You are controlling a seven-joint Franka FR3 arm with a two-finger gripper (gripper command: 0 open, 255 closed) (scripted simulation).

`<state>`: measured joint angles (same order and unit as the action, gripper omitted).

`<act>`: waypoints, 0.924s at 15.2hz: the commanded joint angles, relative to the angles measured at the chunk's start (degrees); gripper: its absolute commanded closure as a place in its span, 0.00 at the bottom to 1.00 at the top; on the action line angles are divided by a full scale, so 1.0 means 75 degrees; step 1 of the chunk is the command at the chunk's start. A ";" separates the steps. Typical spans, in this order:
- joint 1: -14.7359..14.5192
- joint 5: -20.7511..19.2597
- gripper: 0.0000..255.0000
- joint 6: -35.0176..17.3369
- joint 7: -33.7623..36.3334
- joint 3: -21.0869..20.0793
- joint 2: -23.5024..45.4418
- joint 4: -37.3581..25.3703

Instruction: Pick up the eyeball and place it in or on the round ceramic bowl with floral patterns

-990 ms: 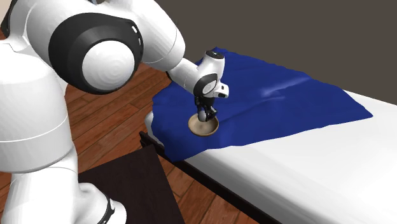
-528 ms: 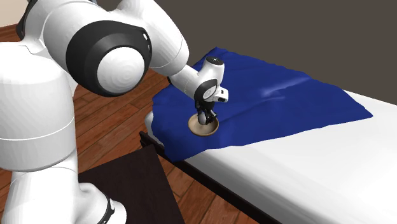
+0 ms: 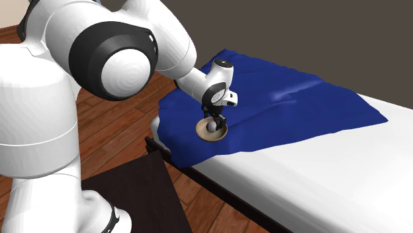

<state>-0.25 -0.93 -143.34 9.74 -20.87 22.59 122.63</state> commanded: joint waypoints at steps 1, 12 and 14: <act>0.0000 0.0000 0.00 0.0000 0.0000 0.0000 0.0000 0.0000; 0.0221 0.0322 0.00 0.0824 -0.0222 -0.0165 -0.0751 -0.0097; 0.0221 0.0322 0.00 0.0824 -0.0222 -0.0165 -0.0751 -0.0097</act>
